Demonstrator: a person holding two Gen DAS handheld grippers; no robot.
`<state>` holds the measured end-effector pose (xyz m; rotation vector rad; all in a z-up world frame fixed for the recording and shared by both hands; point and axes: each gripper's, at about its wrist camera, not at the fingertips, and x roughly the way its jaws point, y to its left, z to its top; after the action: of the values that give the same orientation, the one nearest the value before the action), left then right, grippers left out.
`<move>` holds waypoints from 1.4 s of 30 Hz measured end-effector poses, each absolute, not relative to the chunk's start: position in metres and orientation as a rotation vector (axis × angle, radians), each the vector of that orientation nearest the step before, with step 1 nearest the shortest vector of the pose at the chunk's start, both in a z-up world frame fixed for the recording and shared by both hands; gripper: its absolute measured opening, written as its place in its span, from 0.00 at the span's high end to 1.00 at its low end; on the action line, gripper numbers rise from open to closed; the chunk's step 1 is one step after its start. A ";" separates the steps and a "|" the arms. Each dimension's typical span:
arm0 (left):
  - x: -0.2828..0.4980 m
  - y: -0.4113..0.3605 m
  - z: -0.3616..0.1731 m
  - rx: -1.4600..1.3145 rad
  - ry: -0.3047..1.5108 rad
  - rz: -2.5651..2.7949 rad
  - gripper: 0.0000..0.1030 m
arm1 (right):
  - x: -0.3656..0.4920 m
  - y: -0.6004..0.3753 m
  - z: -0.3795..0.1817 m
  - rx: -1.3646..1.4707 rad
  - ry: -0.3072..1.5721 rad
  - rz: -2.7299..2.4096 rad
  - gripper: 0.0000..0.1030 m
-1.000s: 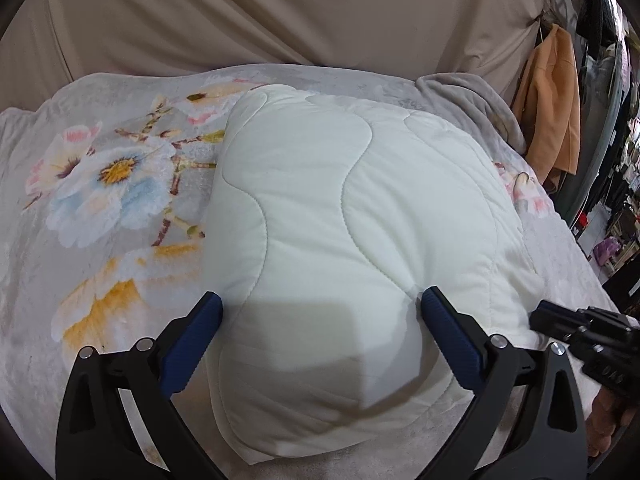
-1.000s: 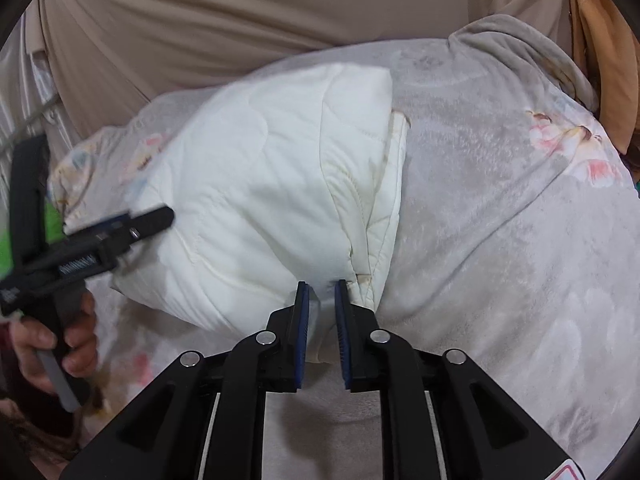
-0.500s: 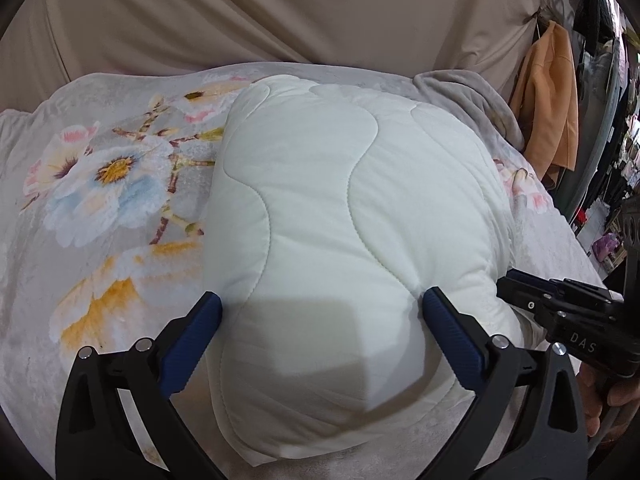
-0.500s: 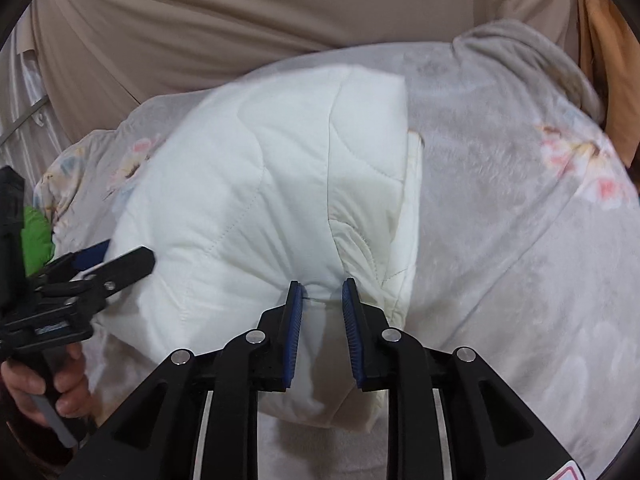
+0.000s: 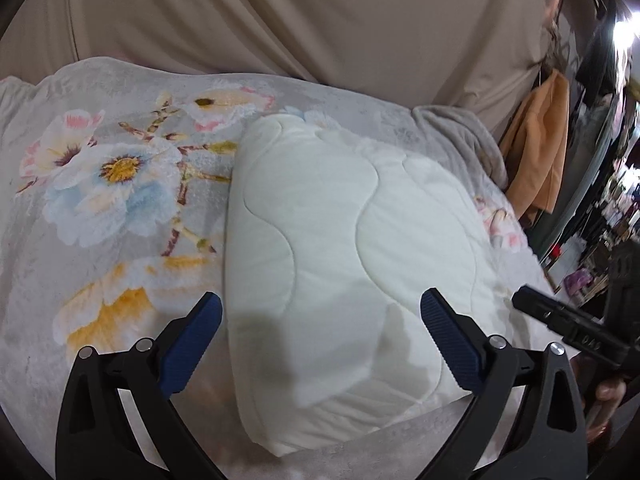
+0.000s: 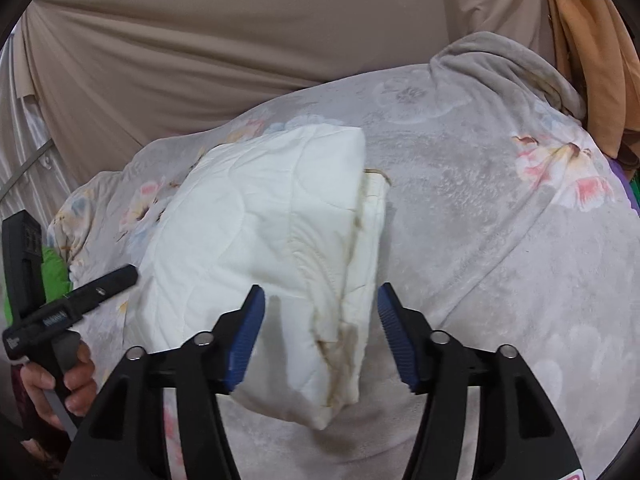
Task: Fold large clothes
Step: 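Grasp the folded jacket with both grippers and lift it off the blanket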
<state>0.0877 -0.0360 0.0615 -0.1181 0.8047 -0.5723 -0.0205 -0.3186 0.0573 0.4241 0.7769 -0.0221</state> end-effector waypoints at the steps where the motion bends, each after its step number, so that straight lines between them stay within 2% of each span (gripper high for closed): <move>1: 0.092 -0.033 0.063 -0.132 0.812 -0.573 0.05 | -0.017 -0.323 0.053 0.450 0.793 -0.008 0.38; 9: 0.137 -0.031 0.038 -0.187 0.959 -0.583 0.05 | 0.020 -0.337 0.012 0.631 0.911 0.109 0.22; 14: 0.146 -0.043 0.014 -0.263 1.053 -0.663 0.04 | 0.034 -0.339 -0.009 0.716 0.948 0.174 0.16; 31: 0.145 -0.076 0.012 -0.071 0.962 -0.554 0.04 | 0.068 -0.319 -0.026 0.775 0.969 0.232 0.13; 34: 0.143 -0.077 0.013 -0.061 0.952 -0.558 0.04 | 0.068 -0.314 -0.021 0.763 0.955 0.225 0.20; 35: 0.141 -0.078 0.015 -0.055 0.947 -0.560 0.05 | 0.068 -0.311 -0.018 0.752 0.950 0.218 0.26; 39: 0.127 -0.084 0.037 -0.003 0.881 -0.584 0.25 | 0.064 -0.301 0.005 0.676 0.920 0.175 0.49; 42: 0.122 -0.087 0.058 0.029 0.827 -0.621 0.37 | 0.059 -0.297 0.021 0.660 0.883 0.150 0.60</move>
<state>0.1221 -0.0868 0.0583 0.0292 0.8274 -0.6206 0.0591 -0.2968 0.0205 0.6597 0.8829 0.1495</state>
